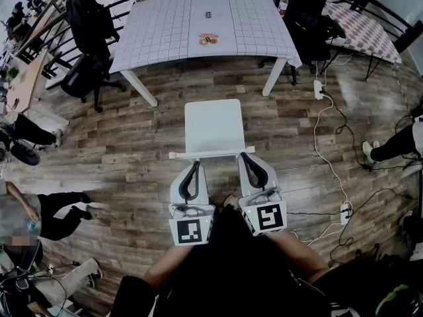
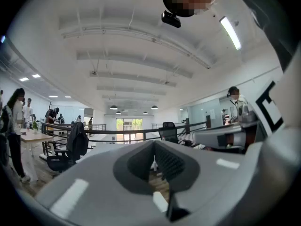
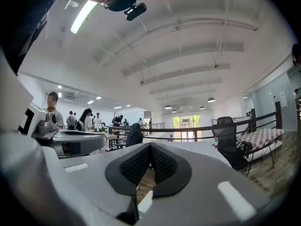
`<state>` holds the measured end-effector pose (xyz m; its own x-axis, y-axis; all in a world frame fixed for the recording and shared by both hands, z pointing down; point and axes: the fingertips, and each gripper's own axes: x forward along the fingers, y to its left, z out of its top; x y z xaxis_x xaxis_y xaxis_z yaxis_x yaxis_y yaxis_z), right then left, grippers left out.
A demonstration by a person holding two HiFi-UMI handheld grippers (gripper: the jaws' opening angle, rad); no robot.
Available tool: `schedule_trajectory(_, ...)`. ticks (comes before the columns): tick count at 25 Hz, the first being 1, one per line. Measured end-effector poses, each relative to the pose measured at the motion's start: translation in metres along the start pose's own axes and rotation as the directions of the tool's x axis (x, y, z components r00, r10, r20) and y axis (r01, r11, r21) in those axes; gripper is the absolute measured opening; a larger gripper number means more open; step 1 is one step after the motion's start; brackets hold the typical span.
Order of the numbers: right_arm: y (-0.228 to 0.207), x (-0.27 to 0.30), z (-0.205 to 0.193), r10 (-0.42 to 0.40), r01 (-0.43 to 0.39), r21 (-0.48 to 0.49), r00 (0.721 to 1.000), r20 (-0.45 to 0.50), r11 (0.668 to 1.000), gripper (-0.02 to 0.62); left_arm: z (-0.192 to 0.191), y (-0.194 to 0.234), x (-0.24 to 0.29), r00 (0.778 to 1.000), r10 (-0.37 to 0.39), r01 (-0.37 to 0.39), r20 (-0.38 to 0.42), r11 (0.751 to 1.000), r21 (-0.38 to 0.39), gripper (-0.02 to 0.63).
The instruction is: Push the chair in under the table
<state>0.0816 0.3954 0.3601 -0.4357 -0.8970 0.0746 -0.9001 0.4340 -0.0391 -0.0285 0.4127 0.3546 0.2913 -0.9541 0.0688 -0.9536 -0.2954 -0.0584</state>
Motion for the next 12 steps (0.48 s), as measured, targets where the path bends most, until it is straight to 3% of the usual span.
schedule_trajectory(4, -0.010, 0.003, -0.005, 0.008, -0.009, 0.055, 1.000, 0.007, 0.998, -0.003, -0.005, 0.004, 0.006, 1.000, 0.024, -0.024, -0.007, 1.000, 0.003, 0.009)
schedule_trajectory(12, -0.023, 0.023, -0.031, 0.016, -0.006, 0.111, 0.996, -0.083, 0.994, -0.002, -0.015, 0.024, 0.024, 0.998, 0.054, -0.054, -0.024, 0.998, 0.015, 0.009)
